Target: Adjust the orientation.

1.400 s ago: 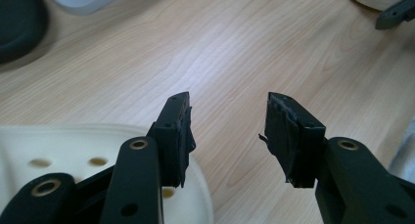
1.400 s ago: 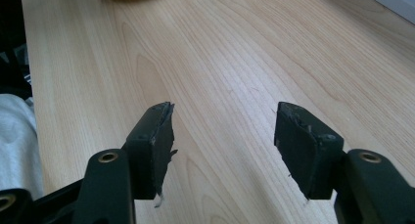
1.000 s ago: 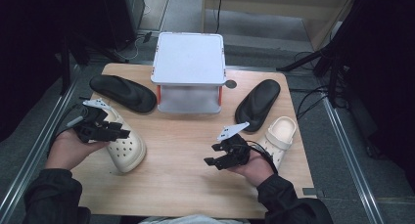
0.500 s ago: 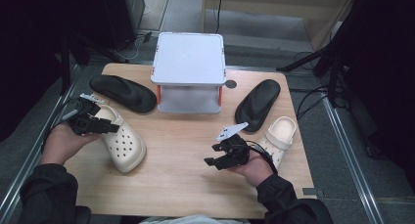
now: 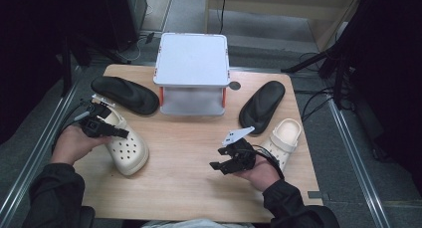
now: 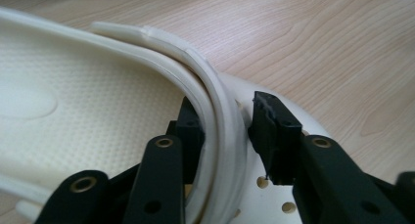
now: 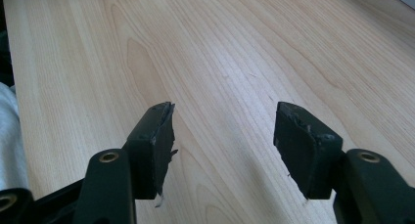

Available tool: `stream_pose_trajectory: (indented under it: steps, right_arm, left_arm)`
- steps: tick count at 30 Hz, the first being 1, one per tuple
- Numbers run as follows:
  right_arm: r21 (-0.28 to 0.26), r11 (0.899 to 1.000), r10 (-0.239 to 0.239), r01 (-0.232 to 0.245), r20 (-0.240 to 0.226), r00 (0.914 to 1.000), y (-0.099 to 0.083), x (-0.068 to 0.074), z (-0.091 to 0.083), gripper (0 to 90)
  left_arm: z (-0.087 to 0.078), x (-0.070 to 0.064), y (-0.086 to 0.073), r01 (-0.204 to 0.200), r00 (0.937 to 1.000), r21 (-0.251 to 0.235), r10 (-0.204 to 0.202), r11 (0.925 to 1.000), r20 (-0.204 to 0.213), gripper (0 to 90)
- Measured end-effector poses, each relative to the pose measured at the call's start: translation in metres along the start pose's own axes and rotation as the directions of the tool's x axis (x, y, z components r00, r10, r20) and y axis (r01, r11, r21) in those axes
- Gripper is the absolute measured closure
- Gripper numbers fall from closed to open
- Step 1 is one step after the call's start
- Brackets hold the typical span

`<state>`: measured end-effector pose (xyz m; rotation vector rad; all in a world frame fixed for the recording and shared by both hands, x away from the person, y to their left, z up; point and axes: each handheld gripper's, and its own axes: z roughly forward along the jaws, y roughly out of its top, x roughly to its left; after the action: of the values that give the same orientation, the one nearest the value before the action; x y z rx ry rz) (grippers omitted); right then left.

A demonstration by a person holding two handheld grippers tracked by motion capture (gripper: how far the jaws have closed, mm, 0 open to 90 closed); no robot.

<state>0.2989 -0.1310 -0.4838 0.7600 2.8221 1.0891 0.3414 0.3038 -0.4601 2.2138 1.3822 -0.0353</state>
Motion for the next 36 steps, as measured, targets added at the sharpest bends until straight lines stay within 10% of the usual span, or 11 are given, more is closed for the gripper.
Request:
stream_pose_trajectory:
  steps: [4,23,36]
  right_arm:
    - [-0.003,1.0,0.005,-0.005,0.001,1.0,-0.001,-0.001,-0.002,40.7]
    - [-0.024,1.0,-0.019,0.018,-0.041,0.999,0.007,0.001,0.001,41.6]
    - [-0.048,0.998,-0.037,0.035,-0.046,0.9983,0.014,0.0,0.001,41.6]
  left_arm:
    - [-0.006,-0.004,0.0,0.002,0.9984,-0.021,-0.001,0.9998,0.056,76.8]
    - [-0.037,-0.066,-0.001,-0.044,0.9957,-0.112,0.052,0.9927,0.076,78.0]
    - [-0.004,-0.131,0.014,-0.117,0.9825,-0.08,0.127,0.99,0.137,77.4]
